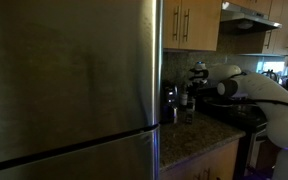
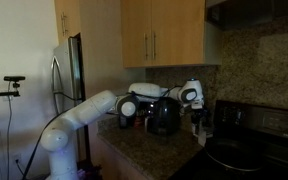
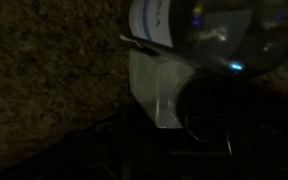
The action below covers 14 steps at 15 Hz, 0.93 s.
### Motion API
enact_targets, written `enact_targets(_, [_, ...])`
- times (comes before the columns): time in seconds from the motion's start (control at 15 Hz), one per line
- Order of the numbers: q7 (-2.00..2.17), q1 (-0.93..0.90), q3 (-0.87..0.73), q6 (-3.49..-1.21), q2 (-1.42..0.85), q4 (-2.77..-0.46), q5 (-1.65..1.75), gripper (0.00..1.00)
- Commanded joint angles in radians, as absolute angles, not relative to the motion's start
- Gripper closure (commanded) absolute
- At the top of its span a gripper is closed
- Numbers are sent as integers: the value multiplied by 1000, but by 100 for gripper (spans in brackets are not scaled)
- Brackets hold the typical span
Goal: Slide the salt container near the edge of the countertop.
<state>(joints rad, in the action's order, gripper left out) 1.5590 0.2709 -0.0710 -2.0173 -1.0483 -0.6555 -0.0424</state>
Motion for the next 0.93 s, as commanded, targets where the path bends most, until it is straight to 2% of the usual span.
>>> enact_targets(0.0, [1518, 290, -44, -1965, -1106, -581, -63, 0])
enact_targets(0.6, [1832, 257, -94, -2133, -1150, -542, -39, 0])
enact_targets(0.67, [1763, 265, -72, -2108, -1099, -613, -41, 0])
enact_targets(0.87, [1812, 260, -77, -2131, -1111, -606, -40, 0])
